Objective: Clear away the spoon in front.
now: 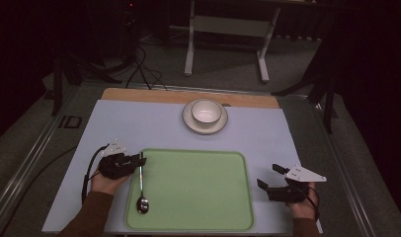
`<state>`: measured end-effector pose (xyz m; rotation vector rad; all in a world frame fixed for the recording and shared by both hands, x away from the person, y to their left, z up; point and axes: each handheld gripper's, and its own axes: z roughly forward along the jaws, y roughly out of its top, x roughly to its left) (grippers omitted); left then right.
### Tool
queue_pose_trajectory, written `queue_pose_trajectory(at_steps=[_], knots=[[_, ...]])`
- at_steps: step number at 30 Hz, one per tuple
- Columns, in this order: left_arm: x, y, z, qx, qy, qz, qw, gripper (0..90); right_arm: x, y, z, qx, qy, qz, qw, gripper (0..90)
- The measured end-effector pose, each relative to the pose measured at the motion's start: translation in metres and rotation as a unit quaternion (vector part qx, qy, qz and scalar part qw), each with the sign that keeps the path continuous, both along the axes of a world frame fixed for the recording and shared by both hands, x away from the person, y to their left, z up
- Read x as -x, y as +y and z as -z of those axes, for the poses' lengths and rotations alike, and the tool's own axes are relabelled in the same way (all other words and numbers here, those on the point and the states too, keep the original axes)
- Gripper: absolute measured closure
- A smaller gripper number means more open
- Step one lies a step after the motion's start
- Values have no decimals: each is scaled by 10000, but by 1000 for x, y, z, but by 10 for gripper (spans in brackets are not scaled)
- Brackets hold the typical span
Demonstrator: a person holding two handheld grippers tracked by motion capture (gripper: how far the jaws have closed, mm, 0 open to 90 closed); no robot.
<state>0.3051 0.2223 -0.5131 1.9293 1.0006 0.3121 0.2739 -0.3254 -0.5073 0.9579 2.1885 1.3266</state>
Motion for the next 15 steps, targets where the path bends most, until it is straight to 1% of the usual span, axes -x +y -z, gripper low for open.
queue_pose_trajectory(at_steps=[5, 8, 9, 10, 11, 12, 15], knots=[[0, 0, 3, 0, 53, 7, 10000, 714, 0, 0, 0, -4, 2, 4, 10000, 144], [1, -1, 5, -38, 88, -26, 10000, 709, 0, 0, 0, -2, -2, -1, 10000, 144], [1, -1, 5, -109, 97, -48, 9999, 685, 0, 0, 0, -3, -6, -5, 10000, 144], [0, -2, 7, -203, 139, -50, 9997, 679, 0, 0, 0, -2, -7, -5, 10000, 144], [0, -2, 7, -203, 139, -50, 9997, 665, 0, 0, 0, -2, -7, -5, 10000, 144], [-1, -3, 9, -287, 195, -50, 9994, 646, 0, 0, 0, -1, -7, -4, 10000, 144], [-2, -8, 12, -612, 166, -115, 9979, 582, 0, 0, 0, 1, -2, -3, 10000, 144]])
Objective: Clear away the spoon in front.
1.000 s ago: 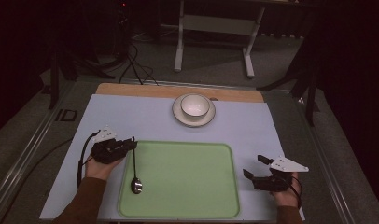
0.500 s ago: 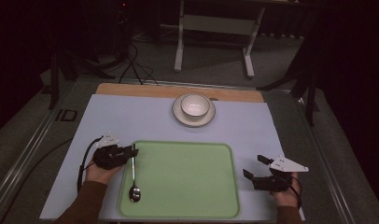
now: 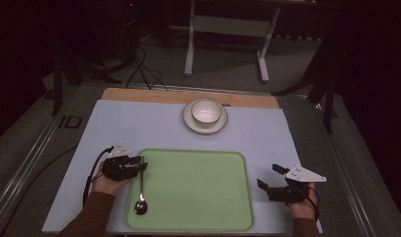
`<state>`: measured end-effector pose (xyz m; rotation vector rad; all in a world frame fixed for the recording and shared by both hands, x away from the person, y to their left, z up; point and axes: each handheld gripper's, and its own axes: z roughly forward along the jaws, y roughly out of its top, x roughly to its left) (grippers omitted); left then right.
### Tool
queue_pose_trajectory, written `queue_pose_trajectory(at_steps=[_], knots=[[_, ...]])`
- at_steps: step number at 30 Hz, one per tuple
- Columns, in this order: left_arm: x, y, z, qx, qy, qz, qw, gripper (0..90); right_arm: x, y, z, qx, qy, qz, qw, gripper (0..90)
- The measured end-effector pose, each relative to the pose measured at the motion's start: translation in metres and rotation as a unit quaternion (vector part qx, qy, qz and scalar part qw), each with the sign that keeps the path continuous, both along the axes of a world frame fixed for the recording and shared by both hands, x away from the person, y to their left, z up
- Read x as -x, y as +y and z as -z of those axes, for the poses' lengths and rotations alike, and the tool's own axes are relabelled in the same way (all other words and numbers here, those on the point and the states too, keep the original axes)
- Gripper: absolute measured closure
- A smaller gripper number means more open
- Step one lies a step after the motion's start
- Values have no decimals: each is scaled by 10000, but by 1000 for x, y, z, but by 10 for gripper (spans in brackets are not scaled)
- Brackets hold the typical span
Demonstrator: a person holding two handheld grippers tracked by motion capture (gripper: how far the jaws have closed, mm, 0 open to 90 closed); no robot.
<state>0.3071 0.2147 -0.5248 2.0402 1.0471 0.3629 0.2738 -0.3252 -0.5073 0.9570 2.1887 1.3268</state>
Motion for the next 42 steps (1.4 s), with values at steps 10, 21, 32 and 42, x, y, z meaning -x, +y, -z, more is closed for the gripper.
queue_pose_trajectory(at_steps=[10, 21, 32, 42], knots=[[-1, -8, 2, -225, -55, -106, 9997, 397, 0, 0, 0, 13, 5, -12, 10000, 144], [11, 9, -16, -197, -856, -620, 9942, 391, 0, 0, -1, -1, -31, -11, 10000, 144], [26, 33, -26, -132, -1225, -1143, 9858, 385, 1, -1, -2, -35, -98, 7, 9999, 144], [41, 57, -32, 81, -1444, -1614, 9762, 380, 3, -2, -5, -79, -275, 59, 9996, 144]])
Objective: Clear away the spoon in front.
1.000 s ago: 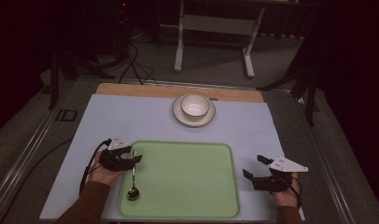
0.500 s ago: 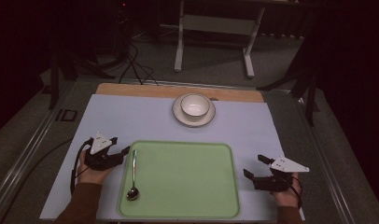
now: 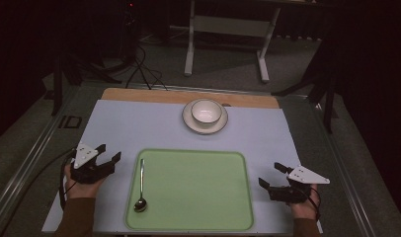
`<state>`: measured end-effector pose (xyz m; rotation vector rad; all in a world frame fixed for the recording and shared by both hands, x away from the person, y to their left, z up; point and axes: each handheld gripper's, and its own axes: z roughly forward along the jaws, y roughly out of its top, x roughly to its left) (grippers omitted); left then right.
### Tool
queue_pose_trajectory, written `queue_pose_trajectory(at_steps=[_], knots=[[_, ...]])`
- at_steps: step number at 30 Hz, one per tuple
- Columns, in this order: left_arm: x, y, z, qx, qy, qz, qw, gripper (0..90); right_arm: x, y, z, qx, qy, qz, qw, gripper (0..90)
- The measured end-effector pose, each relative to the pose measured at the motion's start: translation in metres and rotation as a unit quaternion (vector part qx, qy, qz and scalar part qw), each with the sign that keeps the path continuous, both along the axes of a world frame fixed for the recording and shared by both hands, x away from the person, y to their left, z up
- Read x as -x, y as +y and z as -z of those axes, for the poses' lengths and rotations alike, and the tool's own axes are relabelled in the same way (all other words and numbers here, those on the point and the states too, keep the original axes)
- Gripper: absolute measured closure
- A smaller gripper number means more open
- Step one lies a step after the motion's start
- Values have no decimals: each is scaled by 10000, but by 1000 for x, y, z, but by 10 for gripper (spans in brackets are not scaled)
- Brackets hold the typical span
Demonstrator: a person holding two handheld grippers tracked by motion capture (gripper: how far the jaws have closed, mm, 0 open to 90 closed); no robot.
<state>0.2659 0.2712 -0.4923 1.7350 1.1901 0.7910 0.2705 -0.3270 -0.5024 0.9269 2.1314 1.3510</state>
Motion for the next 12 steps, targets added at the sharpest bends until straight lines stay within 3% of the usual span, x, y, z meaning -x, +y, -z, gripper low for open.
queue_pose_trajectory(at_steps=[8, 12], knots=[[13, 23, -3, 288, -214, -444, 9984, 374, 3, -1, -3, -78, -177, 64, 9998, 145], [15, 27, -3, 188, -252, -625, 9975, 374, 4, -2, -4, -118, -239, 116, 9996, 148]])
